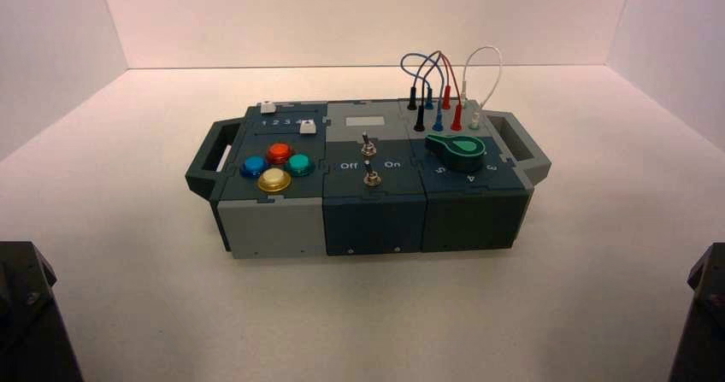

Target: Move the bottom slider to position 3.

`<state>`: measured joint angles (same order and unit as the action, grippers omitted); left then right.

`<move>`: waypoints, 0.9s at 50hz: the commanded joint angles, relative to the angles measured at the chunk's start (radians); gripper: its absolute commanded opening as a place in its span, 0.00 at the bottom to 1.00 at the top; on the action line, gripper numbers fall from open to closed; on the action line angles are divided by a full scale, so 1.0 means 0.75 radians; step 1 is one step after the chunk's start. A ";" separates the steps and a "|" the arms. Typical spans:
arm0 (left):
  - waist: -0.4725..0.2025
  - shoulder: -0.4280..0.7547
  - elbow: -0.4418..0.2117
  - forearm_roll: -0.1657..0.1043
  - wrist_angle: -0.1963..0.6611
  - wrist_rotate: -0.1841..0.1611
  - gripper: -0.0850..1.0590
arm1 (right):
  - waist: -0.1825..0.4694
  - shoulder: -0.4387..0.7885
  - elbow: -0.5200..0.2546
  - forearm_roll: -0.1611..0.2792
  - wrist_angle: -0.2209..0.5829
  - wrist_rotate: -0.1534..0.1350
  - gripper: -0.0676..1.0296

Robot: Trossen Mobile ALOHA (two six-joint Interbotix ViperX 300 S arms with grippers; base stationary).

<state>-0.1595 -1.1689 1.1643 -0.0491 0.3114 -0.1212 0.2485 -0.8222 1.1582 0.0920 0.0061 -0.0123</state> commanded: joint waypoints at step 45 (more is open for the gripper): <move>-0.123 0.340 -0.200 -0.002 0.378 0.043 0.05 | 0.202 0.198 -0.162 0.002 0.223 0.006 0.04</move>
<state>-0.2378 -0.9802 1.0922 -0.0690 0.5093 -0.1166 0.3666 -0.7179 1.0968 0.0920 0.1457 -0.0092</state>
